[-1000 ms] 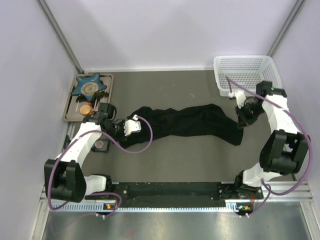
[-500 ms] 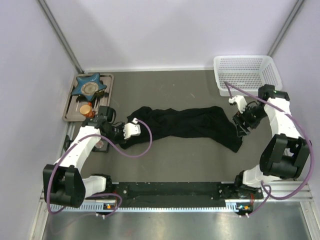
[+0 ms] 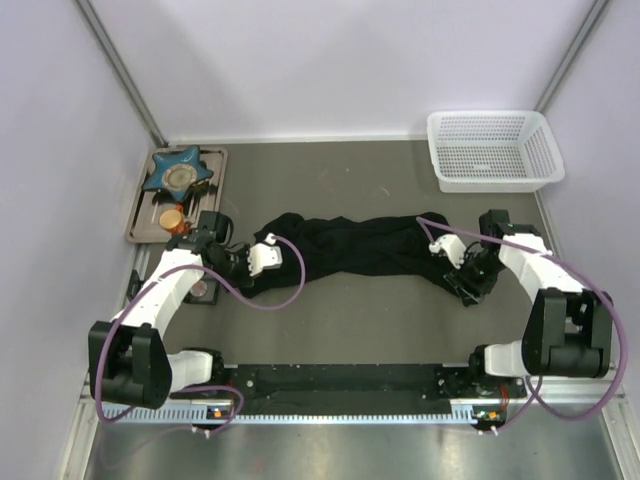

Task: Pin the brooch onto the clothing
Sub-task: Flatten out the clothes at the center of the board.

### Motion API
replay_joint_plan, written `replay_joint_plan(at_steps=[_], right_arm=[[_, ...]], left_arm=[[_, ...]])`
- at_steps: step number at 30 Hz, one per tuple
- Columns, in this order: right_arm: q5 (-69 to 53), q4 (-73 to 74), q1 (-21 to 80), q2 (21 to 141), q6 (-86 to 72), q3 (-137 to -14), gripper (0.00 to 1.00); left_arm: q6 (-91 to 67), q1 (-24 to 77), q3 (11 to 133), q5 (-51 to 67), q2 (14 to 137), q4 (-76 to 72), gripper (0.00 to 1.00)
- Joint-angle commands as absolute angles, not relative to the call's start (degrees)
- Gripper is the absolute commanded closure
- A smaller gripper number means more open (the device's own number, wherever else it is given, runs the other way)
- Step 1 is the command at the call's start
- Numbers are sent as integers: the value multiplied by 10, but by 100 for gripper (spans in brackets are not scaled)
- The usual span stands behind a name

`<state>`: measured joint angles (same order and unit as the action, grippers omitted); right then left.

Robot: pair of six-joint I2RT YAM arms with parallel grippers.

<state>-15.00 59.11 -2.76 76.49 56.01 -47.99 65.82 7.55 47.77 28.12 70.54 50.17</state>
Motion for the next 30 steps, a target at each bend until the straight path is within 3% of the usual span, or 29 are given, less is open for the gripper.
replay_joint_plan(at_steps=[1,6,9,11,13,14,15,16,22,25,30], right_arm=[[-106,478,-23,798,526,-475,53],[-105,440,-22,854,518,-464,52],[-93,417,-22,878,517,-454,46],[-79,403,-21,883,519,-440,48],[-58,378,-21,880,525,-430,63],[-48,373,-22,876,520,-427,86],[-41,372,-22,872,516,-431,97],[-27,376,-22,850,509,-435,100],[-78,493,-92,735,497,-572,100],[-113,562,-133,724,497,-701,100],[-130,605,-155,701,505,-769,100]], left_arm=[[650,76,479,298,703,489,100],[643,76,475,290,698,483,100],[637,76,474,287,693,479,100],[631,76,475,287,693,477,100],[627,76,479,289,694,475,100],[618,76,481,291,695,475,100],[611,76,489,294,695,475,100],[599,76,494,294,696,469,100],[528,69,569,330,701,491,100],[577,69,591,386,674,534,100],[685,73,563,414,599,650,100]])
